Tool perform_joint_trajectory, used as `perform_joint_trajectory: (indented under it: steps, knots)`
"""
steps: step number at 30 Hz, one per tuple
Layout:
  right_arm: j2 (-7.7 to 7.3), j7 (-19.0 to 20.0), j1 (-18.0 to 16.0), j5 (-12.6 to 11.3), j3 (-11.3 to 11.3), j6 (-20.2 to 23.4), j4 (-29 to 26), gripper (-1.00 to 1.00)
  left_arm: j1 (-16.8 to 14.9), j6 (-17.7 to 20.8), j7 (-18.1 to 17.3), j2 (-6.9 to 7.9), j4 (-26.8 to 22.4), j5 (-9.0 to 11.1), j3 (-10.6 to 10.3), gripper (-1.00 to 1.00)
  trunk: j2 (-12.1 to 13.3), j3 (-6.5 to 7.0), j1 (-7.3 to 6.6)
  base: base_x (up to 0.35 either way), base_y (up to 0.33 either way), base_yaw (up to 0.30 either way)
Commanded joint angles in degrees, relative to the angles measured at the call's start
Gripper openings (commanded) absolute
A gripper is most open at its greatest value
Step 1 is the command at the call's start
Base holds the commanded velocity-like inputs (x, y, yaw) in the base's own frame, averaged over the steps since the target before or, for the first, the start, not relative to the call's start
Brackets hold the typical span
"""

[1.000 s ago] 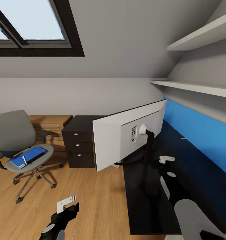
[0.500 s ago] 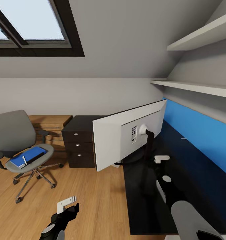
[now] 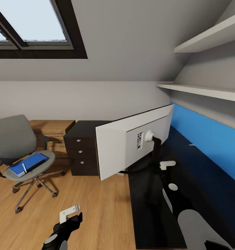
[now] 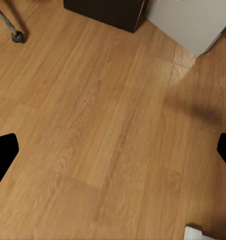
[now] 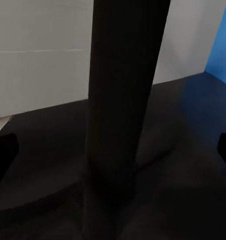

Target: In the bedroom, organize the workspace by keeping the computer under the desk, ensuring the monitor is on the desk, placing the keyboard on the desk next to the monitor, placing the mouse on the desk next to the keyboard, moving the folder from the swivel chair onto the desk next to the mouse, stacking the notebook on top of the folder with the pen on top of the notebook, and positioning the swivel chair next to the desk.

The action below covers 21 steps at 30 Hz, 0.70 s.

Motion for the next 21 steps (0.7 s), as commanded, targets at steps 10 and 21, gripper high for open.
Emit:
perform_joint_trajectory:
  steps: [10,21]
  knots:
    - [-0.07,0.16,-0.06,0.45,-0.52,-0.25,-0.05,1.0,-0.03,0.2,0.27,-0.04,0.18,0.52,-0.01,1.0,-0.03,-0.06,0.02,0.098,0.0,0.0]
    - [-0.34,0.12,-0.09,0.39,-0.77,-0.09,-0.14,1.0,-0.03,0.2,0.2,-0.04,0.18,0.56,-0.01,1.0,-0.03,-0.06,0.02,0.075,0.0,0.0]
